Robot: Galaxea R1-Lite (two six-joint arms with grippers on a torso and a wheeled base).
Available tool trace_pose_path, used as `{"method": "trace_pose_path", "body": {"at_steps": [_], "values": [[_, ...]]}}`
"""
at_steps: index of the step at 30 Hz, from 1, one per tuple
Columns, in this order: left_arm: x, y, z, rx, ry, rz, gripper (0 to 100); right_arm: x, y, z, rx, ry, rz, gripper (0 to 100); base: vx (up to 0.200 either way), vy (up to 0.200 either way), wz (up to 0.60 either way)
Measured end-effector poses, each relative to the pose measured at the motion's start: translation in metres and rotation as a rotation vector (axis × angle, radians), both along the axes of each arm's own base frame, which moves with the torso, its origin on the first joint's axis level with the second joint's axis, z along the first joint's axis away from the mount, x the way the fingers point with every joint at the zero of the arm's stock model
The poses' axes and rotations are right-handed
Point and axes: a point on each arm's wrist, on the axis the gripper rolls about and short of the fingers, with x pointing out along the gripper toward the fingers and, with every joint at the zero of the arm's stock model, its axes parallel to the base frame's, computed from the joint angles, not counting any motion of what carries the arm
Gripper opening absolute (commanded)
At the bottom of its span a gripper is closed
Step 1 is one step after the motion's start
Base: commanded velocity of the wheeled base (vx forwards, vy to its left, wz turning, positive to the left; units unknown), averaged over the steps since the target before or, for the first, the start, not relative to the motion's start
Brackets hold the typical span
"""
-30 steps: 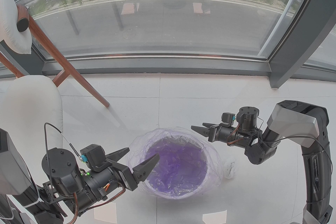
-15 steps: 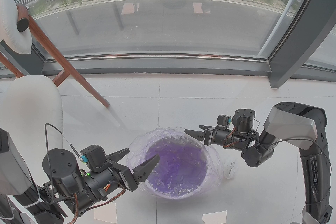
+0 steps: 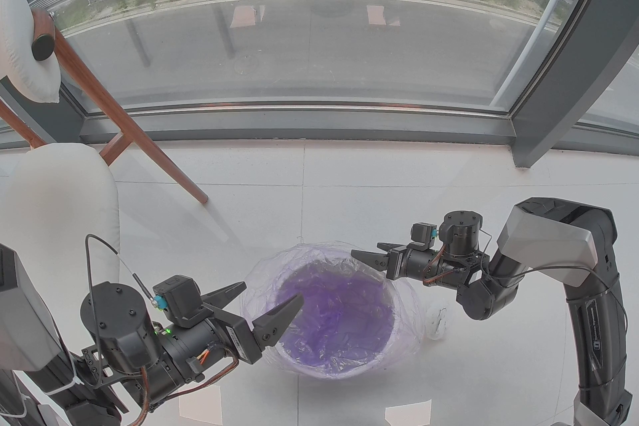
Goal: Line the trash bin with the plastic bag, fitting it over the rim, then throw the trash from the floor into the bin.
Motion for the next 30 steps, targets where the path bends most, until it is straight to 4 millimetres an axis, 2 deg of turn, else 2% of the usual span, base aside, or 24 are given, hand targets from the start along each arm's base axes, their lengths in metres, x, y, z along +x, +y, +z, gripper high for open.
{"method": "trace_pose_path", "body": {"at_steps": [18,30], "values": [[0.000,0.001,0.000,0.002,-0.001,0.021,100,0.004,-0.001,-0.003,0.003,-0.003,-0.006,0,0.000,0.000,0.00],[0.000,0.000,0.000,0.003,0.000,0.021,100,0.015,-0.013,0.002,0.013,-0.026,-0.041,0,0.000,0.000,0.00]]}}
